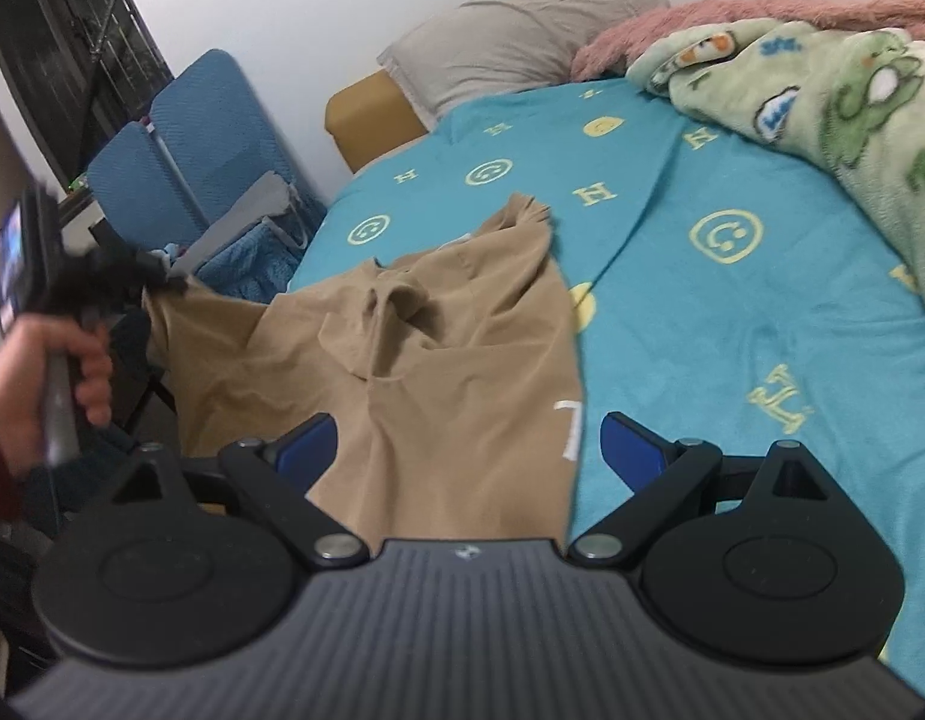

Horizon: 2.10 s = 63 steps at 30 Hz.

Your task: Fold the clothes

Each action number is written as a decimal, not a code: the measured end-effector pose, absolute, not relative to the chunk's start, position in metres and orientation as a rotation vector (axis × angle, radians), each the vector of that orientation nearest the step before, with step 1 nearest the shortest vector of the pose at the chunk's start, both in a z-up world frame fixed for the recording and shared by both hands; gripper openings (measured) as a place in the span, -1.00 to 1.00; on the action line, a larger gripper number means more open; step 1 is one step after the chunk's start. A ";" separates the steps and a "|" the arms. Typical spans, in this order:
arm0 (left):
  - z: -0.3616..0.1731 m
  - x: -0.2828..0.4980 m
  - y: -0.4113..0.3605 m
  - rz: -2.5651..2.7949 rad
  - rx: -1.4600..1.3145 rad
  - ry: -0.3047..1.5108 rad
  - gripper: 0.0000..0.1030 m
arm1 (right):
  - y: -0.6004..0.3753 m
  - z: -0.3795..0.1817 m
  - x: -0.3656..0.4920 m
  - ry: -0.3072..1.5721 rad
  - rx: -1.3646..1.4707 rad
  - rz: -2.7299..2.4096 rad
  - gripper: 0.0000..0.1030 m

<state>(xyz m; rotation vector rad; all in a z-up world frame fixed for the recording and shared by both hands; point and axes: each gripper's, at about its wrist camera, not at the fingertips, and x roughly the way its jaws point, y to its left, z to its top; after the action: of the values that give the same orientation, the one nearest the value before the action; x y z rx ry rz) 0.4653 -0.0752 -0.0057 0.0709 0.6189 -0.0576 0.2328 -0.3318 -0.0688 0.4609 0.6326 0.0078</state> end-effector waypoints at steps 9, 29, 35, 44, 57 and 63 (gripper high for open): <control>-0.021 0.434 -0.232 -0.336 0.171 0.628 -0.29 | -0.376 -0.079 0.232 0.614 0.598 -0.048 0.86; -0.141 0.210 0.069 -0.049 -0.346 1.153 0.10 | -0.387 -0.073 0.214 0.588 0.637 -0.010 0.86; -0.150 0.211 0.100 0.012 -0.444 1.182 0.01 | -0.384 -0.068 0.179 0.618 0.638 -0.027 0.86; -0.157 0.200 0.085 -0.103 -0.412 1.263 -0.03 | -0.363 -0.074 0.124 0.670 0.658 -0.040 0.86; -0.130 0.153 0.017 -0.199 0.093 1.177 -0.93 | -0.332 -0.078 0.125 0.722 0.531 -0.015 0.86; -0.096 0.102 -0.058 -0.307 0.512 0.901 -0.94 | -0.330 -0.078 0.128 0.712 0.564 0.031 0.86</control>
<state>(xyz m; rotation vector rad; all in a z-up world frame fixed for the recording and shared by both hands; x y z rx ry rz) 0.1021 -0.0575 -0.0956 0.5121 0.9012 -0.3073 0.1279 -0.3298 -0.0784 0.5644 0.7120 0.0307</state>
